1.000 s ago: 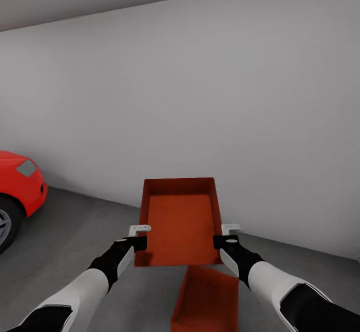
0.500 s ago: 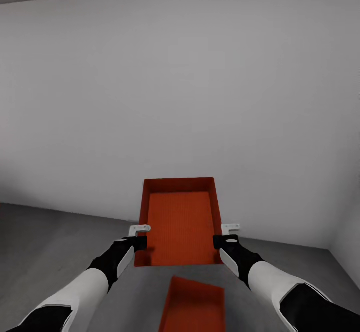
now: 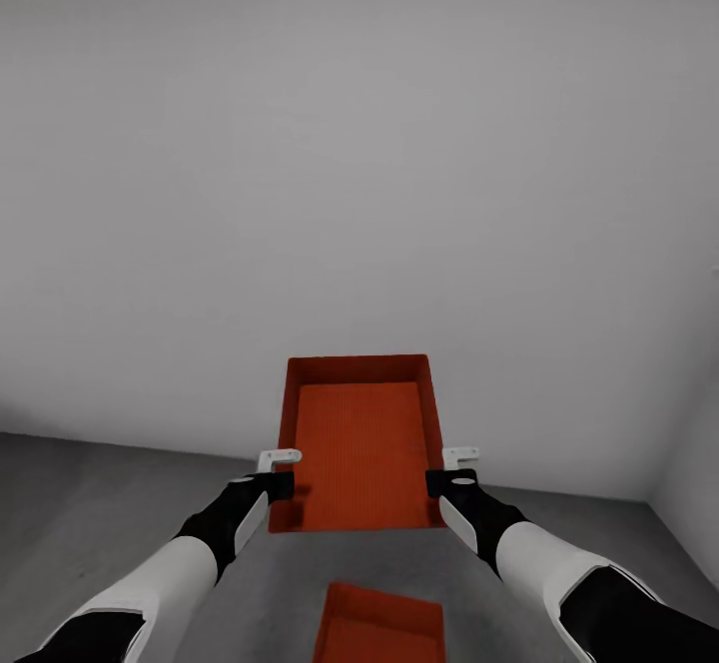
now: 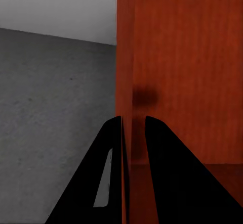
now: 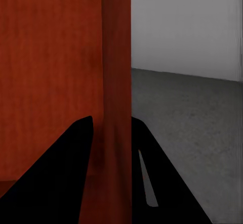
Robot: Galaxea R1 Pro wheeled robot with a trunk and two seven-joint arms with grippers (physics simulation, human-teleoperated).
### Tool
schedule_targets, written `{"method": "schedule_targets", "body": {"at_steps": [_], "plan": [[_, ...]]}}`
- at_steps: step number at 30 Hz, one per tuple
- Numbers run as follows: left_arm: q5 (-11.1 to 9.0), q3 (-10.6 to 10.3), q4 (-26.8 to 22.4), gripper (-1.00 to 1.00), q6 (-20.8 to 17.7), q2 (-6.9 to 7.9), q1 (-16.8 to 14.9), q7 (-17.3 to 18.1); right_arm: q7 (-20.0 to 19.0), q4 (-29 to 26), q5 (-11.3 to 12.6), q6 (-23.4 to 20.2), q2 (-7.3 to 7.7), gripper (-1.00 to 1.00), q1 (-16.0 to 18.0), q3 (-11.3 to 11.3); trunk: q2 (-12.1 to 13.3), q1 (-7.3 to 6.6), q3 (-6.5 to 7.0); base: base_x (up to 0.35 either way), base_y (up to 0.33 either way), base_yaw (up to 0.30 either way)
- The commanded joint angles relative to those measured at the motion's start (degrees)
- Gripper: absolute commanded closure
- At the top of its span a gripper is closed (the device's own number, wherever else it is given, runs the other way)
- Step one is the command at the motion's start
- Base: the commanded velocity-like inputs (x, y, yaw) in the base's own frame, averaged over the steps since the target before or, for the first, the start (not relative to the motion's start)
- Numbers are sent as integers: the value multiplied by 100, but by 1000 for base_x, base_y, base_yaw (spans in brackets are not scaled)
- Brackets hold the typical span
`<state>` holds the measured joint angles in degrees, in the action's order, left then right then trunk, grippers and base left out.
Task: Move the two storage containers from the living room to the garage. In the garage, place one container on the floor and stack the other container on top of it (either order is fine).
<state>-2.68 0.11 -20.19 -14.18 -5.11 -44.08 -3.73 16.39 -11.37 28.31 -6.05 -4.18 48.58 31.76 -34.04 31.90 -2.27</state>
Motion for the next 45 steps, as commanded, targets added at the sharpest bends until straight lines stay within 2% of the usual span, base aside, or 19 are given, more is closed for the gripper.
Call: {"method": "schedule_targets", "body": {"at_steps": [1,21,36,45], "plan": [[-31,-45,-29,100,47,-7,-4,-49,-119,3,210,-37,-19,100,3,173,-11,3,-11,28,0,-270],[-31,-45,-29,100,47,-7,-4,-53,-119,3,210,-37,-13,100,3,173,-11,3,-11,2,0,-277],[-48,-39,-29,100,38,-7,-4,-49,-119,5,210,-37,-19,100,3,173,-11,3,-11,139,227,-12],[-40,-35,-38,100,38,-7,-4,-57,-119,3,209,-37,-20,100,3,173,-11,3,-11,35,41,0]]}}
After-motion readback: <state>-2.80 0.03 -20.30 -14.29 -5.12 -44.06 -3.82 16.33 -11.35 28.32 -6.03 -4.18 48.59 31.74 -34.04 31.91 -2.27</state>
